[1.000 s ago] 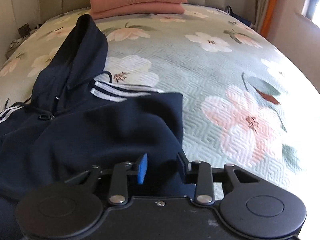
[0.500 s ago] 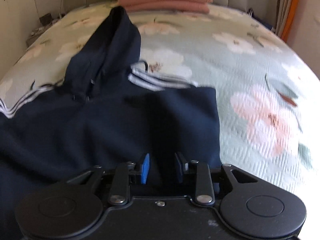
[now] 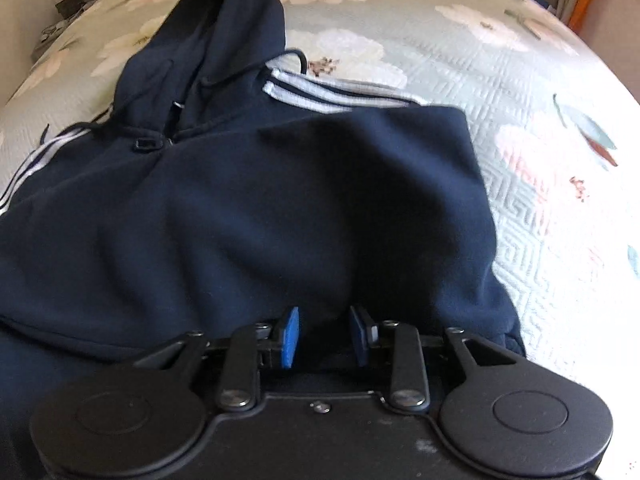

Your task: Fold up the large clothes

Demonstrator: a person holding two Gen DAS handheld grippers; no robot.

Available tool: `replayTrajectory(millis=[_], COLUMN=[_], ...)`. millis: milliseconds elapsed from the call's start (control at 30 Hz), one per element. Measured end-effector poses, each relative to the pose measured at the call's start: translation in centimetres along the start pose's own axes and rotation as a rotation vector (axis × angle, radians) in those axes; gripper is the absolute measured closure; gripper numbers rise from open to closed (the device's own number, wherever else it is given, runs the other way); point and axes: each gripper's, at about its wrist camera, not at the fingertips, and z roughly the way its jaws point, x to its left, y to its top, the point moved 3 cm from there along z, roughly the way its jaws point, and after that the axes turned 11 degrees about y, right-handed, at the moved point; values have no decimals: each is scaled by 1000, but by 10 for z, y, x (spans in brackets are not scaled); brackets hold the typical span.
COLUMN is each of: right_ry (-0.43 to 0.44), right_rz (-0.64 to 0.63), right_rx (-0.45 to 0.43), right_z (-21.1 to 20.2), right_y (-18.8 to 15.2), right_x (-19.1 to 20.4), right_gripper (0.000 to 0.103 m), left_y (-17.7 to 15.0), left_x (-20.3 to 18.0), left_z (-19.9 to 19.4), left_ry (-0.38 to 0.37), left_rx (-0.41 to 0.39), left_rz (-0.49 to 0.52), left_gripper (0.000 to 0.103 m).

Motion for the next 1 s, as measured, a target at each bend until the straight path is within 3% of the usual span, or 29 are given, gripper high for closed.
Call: replayTrajectory(millis=[67,200,367,433,533,700,767,800,867,1000], right_ry=[-6,2,5,1,-2,-19,-32,-34,-41,-53], right_rz=[2,-5,-74,-98,-110,-127,-128,-126,-122,-104], right_rx=[-18,-32,-40,-33,-7,20,30,30,28,26], right_z=[-7,-14,-23,-19,-18,-18,-20,-22,-25,-32], right_y=[-1,-6,-10,-8,-12,-21,-24,-25,-26,-30], right_x=[9,34,64,77,88,97,97,97,93,83], right_gripper=[66,65,56,56,56,56,56,56,56,56], left_y=[8,30,69,80,87,79,75,76,79,98], left_x=[28,97,189,218,248,264,264,264,259,225], left_z=[8,39,80,97,128,170,178,179,171,100], left_ry=[37,112,121,97,72,-54,-65,-48,-16,34], left_rx=[6,32,40,60,119,209,212,202,155,-67], left_rz=[-44,-191,-425,-521,-623,-786,-811,-798,-748,-543], left_gripper=[63,47,39,35,41,42,61,90,95,97])
